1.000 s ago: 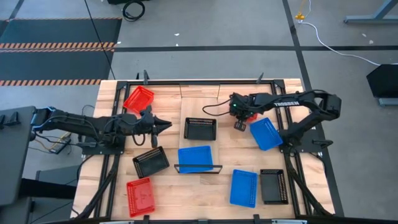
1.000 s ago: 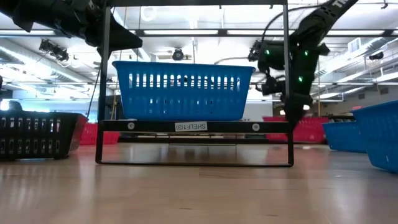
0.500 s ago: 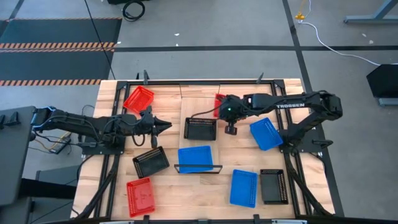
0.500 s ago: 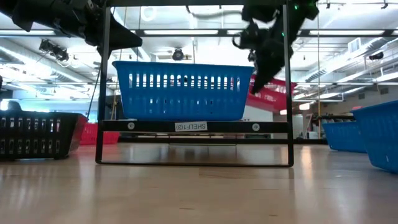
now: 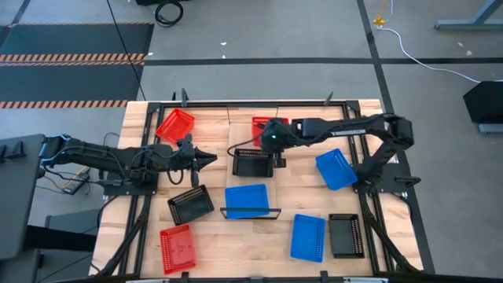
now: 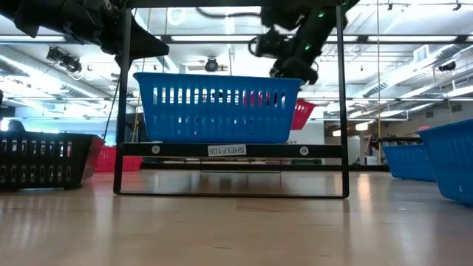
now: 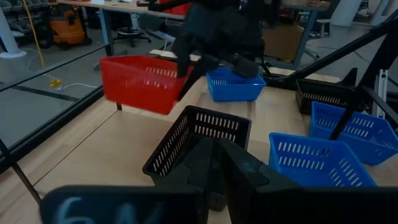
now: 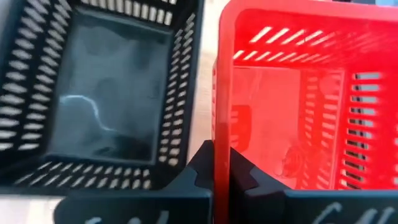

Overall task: Stack baskets on shelf by color
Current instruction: Put the right red bin on the shelf

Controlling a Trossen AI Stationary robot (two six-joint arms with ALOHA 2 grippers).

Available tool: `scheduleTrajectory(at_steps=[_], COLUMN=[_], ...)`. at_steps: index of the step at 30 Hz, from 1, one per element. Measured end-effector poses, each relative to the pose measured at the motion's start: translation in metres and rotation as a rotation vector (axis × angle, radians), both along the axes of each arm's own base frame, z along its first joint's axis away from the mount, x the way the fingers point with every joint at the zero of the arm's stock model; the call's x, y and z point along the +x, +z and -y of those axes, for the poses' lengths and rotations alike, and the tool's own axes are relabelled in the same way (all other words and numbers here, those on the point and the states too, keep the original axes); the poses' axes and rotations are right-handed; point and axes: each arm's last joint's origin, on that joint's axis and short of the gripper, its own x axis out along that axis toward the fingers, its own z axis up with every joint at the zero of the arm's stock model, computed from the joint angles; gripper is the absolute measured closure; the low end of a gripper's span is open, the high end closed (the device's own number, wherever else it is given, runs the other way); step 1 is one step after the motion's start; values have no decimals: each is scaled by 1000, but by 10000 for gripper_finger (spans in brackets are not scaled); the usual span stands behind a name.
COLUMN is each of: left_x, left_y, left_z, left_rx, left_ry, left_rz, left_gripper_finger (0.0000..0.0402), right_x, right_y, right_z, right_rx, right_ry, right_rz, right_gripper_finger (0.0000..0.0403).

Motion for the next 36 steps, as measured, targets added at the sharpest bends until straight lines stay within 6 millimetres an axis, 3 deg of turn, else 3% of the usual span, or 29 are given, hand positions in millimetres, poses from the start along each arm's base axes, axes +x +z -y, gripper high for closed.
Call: scheduleTrajectory(at_steps=[8,18,27,36], left_x=[0,0,0,-1], left_y=[-1,-1,-1,-3], left_z=[0,0,4,5], left_rx=[0,-1,-1,-1], left_ry=[1,0,-20,-28], left_rz=[-5,-6,-8,-30], left_gripper_finger=[374,366,378,377], right_x=[25,52,54,59], right_y=[-10,-9,-19,-17], right_z=[19,29,36,37], right_rx=[31,89,90,86], right_ry=[-22,4,-17,-26], right_rz=[-12,27,-3,52], right_gripper_finger=[394,394,388,340])
